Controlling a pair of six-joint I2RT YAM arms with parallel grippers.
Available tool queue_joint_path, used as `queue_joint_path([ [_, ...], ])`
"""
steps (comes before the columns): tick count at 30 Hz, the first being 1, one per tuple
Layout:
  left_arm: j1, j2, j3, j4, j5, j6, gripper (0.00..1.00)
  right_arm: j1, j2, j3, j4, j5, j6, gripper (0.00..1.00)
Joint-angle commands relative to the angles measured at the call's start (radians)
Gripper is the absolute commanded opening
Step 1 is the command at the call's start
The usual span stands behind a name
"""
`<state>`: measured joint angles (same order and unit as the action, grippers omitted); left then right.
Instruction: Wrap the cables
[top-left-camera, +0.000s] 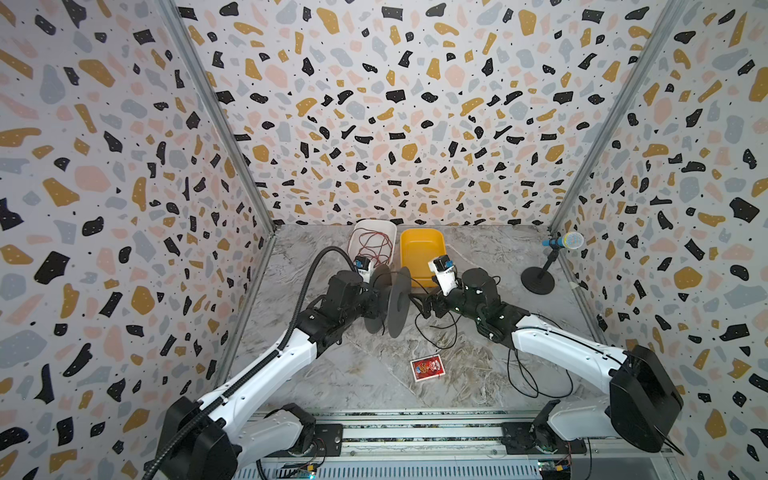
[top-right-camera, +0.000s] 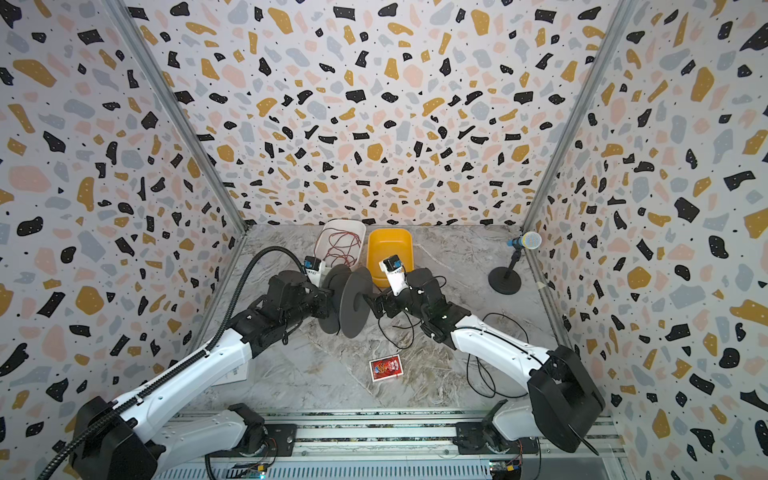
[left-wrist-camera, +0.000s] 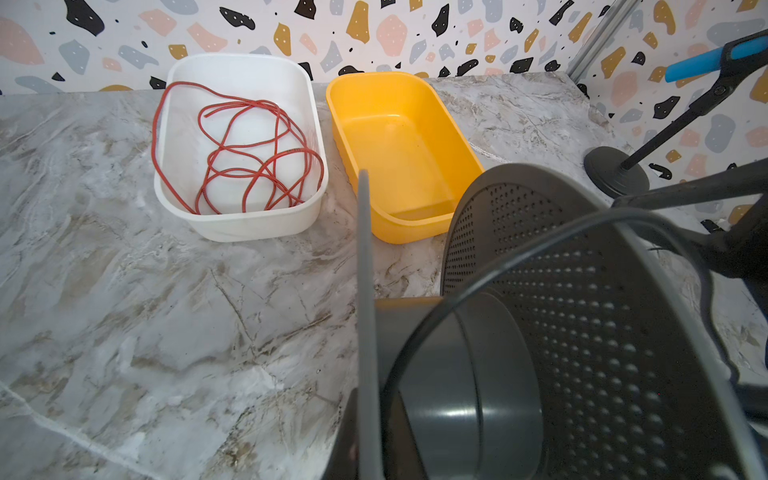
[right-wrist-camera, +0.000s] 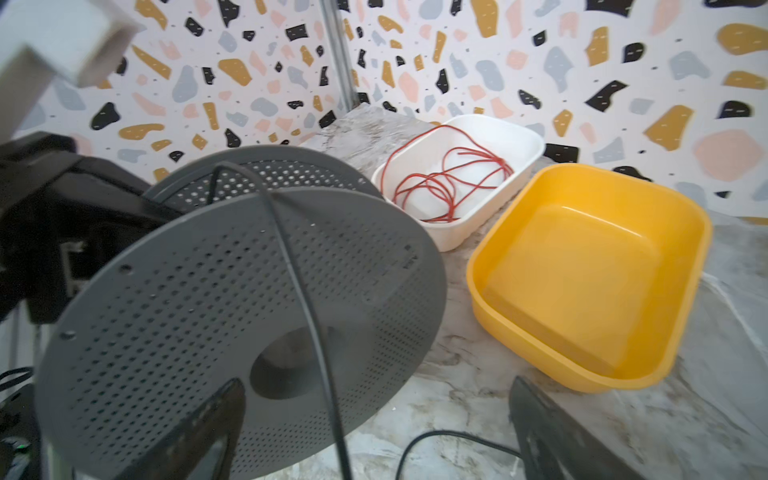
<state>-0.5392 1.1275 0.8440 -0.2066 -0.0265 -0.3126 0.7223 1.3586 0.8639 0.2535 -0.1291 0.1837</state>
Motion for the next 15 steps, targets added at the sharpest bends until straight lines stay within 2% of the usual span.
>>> queue_joint_path([
  [1,0.024,-0.022,0.031,0.065,0.051,-0.025,0.00,0.003,-0.037,-0.028,0.013,0.107,0.036,0.99],
  [7,0.041,-0.036,0.029,0.067,0.081,-0.031,0.00,0.006,-0.037,-0.085,0.102,0.085,0.070,0.99],
  [15,0.071,-0.049,0.018,0.081,0.106,-0.036,0.00,0.032,0.034,-0.040,0.126,0.137,0.076,0.99],
])
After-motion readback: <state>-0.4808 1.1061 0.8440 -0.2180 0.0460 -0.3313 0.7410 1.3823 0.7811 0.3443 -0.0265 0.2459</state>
